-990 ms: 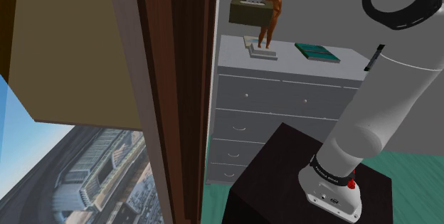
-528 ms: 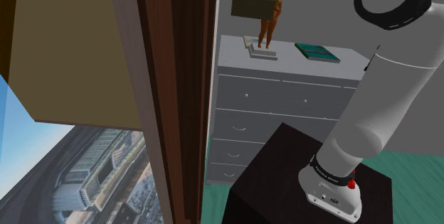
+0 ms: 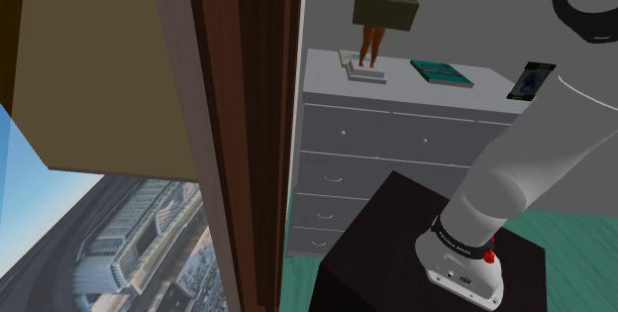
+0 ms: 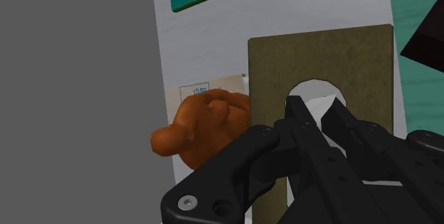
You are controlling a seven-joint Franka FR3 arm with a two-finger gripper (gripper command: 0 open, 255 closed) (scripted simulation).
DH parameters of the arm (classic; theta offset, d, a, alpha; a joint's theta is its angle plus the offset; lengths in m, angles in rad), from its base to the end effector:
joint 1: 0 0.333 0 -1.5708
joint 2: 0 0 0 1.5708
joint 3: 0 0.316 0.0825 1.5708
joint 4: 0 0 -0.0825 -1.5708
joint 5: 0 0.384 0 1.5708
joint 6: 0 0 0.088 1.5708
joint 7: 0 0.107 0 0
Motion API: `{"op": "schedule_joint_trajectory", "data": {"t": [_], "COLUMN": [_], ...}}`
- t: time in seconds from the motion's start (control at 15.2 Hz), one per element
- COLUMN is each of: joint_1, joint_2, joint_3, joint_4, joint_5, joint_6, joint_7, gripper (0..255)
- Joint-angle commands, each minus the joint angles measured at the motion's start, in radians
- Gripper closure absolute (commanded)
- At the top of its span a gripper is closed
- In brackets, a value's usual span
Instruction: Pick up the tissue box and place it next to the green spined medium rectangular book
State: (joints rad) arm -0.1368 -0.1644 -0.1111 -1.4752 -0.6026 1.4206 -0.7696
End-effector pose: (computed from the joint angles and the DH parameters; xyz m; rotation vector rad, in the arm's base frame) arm 0.4411 -0.1885 0.7585 2.5297 0.5079 -0.2484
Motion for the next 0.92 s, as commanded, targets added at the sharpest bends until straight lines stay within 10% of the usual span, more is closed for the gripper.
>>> {"op": "schedule_joint_trajectory", "data": {"t": [0.0, 0.86], "joint_1": [-0.014, -0.103], "joint_2": [-0.045, -0.268], "joint_3": [-0.021, -0.210], "joint_4": [-0.050, -0.259], "joint_5": [-0.004, -0.055], "joint_6": [0.024, 0.171], "joint_7": [-0.027, -0.255], "gripper": [255, 255]}}
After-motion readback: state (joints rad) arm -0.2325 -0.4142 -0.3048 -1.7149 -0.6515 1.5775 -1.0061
